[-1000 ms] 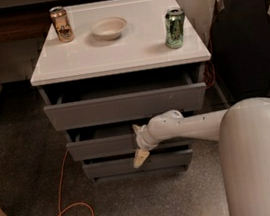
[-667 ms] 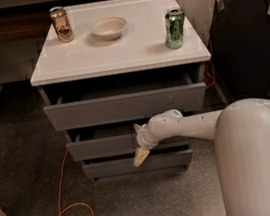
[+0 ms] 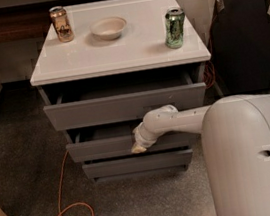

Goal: Place orange can into middle drawer

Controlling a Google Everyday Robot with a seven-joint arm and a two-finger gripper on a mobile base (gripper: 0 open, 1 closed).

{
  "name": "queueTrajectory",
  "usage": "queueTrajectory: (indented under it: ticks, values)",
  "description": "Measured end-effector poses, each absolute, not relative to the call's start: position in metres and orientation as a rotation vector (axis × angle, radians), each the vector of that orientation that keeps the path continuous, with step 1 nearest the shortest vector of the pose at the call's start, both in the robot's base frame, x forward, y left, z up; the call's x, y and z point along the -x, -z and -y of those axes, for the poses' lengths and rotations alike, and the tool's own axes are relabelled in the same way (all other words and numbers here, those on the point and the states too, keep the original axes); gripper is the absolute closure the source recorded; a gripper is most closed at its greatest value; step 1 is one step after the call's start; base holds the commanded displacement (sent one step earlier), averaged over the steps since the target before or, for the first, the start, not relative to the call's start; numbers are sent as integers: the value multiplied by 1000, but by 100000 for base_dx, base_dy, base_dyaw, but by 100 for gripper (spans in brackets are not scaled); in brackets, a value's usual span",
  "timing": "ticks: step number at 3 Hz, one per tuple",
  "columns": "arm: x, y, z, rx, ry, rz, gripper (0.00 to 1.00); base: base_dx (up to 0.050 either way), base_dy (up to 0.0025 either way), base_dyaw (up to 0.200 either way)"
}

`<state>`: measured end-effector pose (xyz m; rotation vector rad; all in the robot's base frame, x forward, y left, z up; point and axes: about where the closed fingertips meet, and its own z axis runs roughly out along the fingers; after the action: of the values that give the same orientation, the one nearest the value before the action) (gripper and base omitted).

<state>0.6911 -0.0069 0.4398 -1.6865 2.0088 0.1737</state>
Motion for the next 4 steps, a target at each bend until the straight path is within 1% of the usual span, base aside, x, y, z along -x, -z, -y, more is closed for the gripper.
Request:
queueTrajectory:
  ticks: [1, 2, 4]
  values:
    - [-670, -448, 8, 1659, -190, -2073, 80, 0, 0, 0]
    - [-637, -460, 2, 1598, -231, -2098, 100, 0, 0, 0]
    - [-606, -464, 2, 1541, -253, -2126, 100, 0, 0, 0]
